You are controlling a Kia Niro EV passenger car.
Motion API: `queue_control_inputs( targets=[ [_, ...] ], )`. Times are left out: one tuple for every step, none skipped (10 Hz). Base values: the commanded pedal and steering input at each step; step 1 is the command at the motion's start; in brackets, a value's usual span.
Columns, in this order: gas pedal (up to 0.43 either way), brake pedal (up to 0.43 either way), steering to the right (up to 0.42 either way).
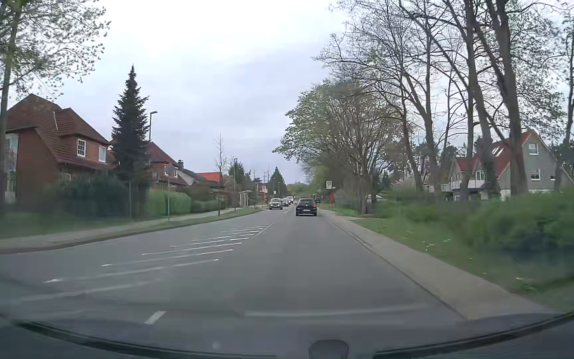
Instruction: Follow the waypoints while adhering to traffic rules and regulations
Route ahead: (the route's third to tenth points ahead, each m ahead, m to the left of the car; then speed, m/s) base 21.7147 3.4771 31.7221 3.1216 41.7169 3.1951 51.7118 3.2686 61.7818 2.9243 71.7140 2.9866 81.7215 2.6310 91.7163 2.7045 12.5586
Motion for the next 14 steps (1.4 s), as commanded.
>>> queue_control_inputs(
  targets=[
    [0.197,0.000,0.013],
    [0.197,0.000,0.011],
    [0.197,0.000,0.010],
    [0.197,0.000,0.009],
    [0.197,0.000,0.007],
    [0.197,0.000,0.006],
    [0.197,0.000,-0.003],
    [0.197,0.000,-0.009],
    [0.189,0.000,-0.008],
    [0.067,0.000,-0.008],
    [0.000,0.000,-0.008],
    [0.000,0.000,-0.008],
    [0.000,0.000,-0.008],
    [0.000,0.000,-0.007]
  ],
)
